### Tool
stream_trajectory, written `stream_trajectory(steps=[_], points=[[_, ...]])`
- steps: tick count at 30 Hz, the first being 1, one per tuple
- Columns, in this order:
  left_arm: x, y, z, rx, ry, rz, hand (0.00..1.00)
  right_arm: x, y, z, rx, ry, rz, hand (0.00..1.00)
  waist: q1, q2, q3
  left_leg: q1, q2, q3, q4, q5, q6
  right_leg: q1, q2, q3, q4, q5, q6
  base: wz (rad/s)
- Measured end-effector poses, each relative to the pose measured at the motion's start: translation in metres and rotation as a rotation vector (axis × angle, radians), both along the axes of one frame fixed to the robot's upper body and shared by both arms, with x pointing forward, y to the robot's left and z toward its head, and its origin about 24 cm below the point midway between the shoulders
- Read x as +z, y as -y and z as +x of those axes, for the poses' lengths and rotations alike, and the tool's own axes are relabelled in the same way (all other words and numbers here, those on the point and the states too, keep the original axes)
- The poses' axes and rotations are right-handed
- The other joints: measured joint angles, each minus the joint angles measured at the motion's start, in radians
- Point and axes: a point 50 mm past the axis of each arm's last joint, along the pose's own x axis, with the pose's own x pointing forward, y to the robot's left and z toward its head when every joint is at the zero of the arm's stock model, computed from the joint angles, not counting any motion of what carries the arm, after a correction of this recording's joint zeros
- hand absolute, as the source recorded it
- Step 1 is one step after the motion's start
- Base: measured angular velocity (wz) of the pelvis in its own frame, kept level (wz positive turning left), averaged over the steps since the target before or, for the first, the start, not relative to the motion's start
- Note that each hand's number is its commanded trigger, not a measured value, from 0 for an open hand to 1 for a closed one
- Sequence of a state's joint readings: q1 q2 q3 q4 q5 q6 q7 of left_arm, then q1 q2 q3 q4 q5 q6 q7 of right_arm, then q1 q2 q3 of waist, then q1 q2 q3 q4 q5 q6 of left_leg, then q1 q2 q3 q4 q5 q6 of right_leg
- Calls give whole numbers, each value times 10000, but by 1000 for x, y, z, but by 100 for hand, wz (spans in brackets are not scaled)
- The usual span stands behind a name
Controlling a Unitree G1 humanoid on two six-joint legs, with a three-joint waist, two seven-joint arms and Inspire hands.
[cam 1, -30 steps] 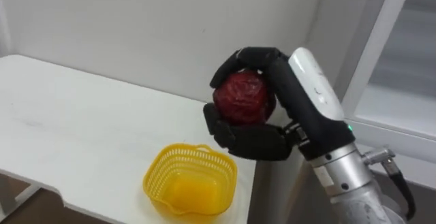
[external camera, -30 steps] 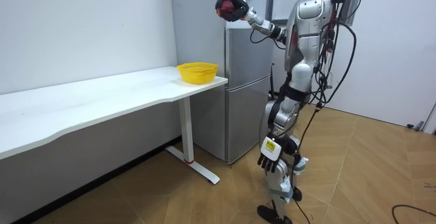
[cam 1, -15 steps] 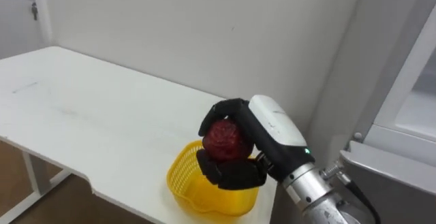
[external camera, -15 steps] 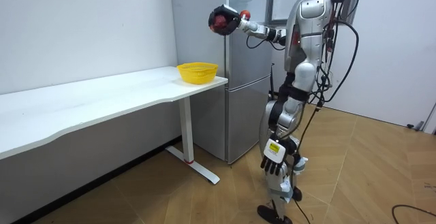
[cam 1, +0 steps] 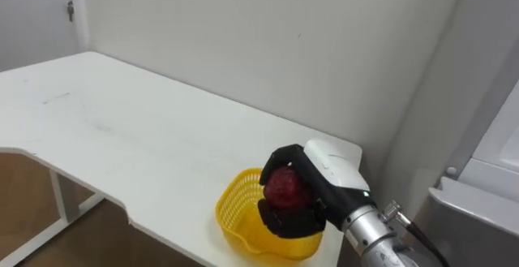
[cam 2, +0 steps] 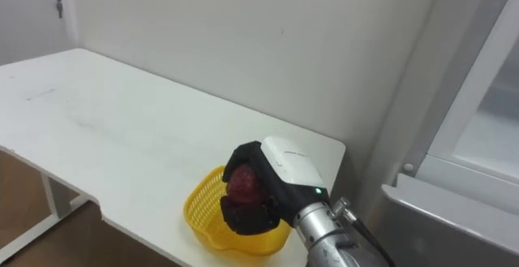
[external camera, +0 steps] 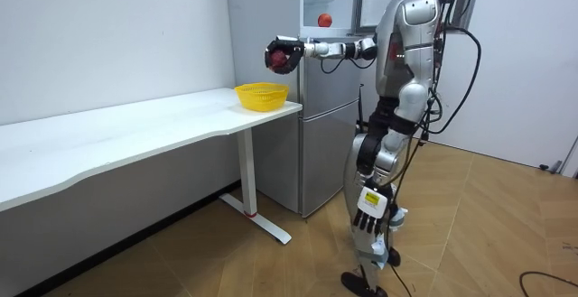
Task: Retrieve from the upper fridge
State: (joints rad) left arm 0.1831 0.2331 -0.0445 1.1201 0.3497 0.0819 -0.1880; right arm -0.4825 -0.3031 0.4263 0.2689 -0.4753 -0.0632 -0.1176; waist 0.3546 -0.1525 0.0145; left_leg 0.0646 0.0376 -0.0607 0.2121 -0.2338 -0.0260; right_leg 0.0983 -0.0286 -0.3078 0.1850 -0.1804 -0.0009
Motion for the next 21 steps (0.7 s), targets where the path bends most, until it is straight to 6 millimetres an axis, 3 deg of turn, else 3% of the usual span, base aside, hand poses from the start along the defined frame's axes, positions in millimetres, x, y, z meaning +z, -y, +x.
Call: stream_trajectory(steps=[8, 9, 10, 11, 12, 17, 21], points=[[1, -4, 3, -112, 42, 113, 0, 0, 1, 0, -11, -171, 452, 100, -47, -191, 60, -202, -53, -236, 181, -2, -1, -4, -43, -257, -1, 0, 0, 9], [1, -4, 4, -128, 54, 129, 0, 0, 1, 0, -4, -210, 547, 69, -21, -192, 60, -207, -63, -241, 177, -3, 0, -3, -48, -260, -1, 0, 0, 6], [1, -4, 3, -135, 46, 142, 0, 0, 1, 0, -3, -228, 590, 13, -16, -192, 60, -214, -67, -247, 170, -4, 0, -2, -51, -263, -1, 0, 0, 0], [2, -5, 3, -162, 24, 171, 0, 0, 1, 0, 1, -282, 715, 13, -17, -194, 61, -220, -71, -253, 149, -4, 1, 2, -56, -280, -1, 0, 0, 3], [2, -6, 3, -169, 3, 196, 0, 0, 2, 0, -18, -304, 791, 0, -34, -197, 63, -229, -73, -270, 143, -4, 1, 2, -61, -342, -2, 1, 0, 3], [2, -8, 3, -182, -20, 249, 0, -1, 4, 1, -156, -393, 1124, 0, -66, -226, 72, -266, -75, -310, 147, -4, 0, 0, -60, -418, -31, 1, 1, 2], [3, -8, 2, -163, -44, 293, 0, -4, 6, 2, -293, -504, 1080, 0, -60, -278, 34, -274, -76, -316, 157, -4, 0, 0, -60, -429, -30, 1, 1, 0]])
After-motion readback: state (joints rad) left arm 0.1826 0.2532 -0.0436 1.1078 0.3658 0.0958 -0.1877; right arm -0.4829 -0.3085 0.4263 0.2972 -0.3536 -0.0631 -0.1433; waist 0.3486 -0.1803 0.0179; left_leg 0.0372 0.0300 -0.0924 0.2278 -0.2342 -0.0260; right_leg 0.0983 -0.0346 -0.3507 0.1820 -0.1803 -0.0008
